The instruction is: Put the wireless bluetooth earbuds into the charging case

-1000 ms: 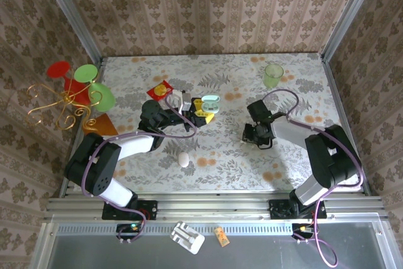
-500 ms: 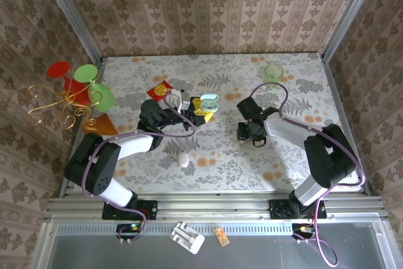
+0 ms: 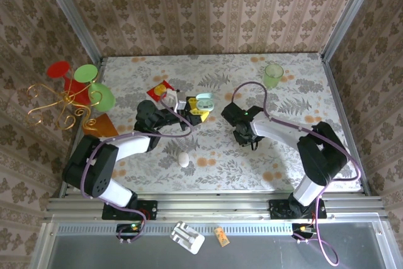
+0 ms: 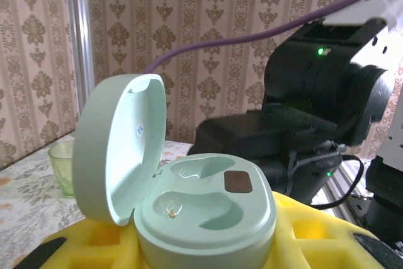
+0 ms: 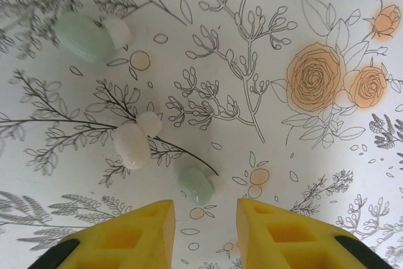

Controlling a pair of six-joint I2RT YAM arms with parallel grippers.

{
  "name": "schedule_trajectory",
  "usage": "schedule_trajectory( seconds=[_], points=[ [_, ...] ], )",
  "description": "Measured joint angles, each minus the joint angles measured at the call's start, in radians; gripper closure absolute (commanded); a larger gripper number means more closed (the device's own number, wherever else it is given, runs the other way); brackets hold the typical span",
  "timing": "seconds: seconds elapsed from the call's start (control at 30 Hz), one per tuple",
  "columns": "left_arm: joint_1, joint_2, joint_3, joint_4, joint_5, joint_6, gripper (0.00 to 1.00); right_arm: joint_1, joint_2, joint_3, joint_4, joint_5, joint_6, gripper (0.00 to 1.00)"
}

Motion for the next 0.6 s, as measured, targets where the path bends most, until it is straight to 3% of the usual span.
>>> schedule_trajectory(
  seconds=[0.6],
  points=[
    [0.018, -0.032, -0.006, 0.0, -0.018, 0.001, 0.89, 0.044, 0.162, 0.061, -0.076, 0.08, -0.058, 0.72]
  ],
)
